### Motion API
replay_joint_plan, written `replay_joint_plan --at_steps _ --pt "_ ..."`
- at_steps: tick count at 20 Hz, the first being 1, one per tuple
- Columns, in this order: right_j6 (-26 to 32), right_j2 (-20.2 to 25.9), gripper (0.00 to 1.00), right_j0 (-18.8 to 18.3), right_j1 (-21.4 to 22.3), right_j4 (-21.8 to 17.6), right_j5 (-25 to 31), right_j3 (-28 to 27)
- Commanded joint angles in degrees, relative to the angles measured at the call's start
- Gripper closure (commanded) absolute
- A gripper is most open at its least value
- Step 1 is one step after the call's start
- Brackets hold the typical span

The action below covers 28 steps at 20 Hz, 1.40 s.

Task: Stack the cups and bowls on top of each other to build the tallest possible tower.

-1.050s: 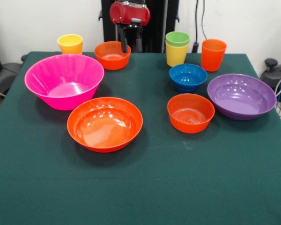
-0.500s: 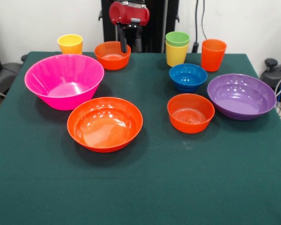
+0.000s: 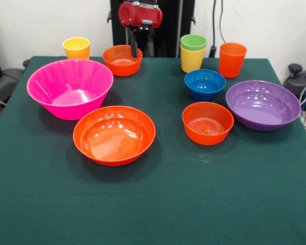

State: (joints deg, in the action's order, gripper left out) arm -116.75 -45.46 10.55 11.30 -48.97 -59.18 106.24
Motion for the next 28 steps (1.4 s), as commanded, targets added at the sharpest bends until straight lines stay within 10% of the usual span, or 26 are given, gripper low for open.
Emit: replay_joint_plan --at_steps 1,28 --pt "-4.17 9.09 0.00 -1.31 -0.80 -1.99 6.24 -5.81" --pt "-4.50 9.14 0.00 -1.59 -0.92 -2.44 6.84 -6.53"
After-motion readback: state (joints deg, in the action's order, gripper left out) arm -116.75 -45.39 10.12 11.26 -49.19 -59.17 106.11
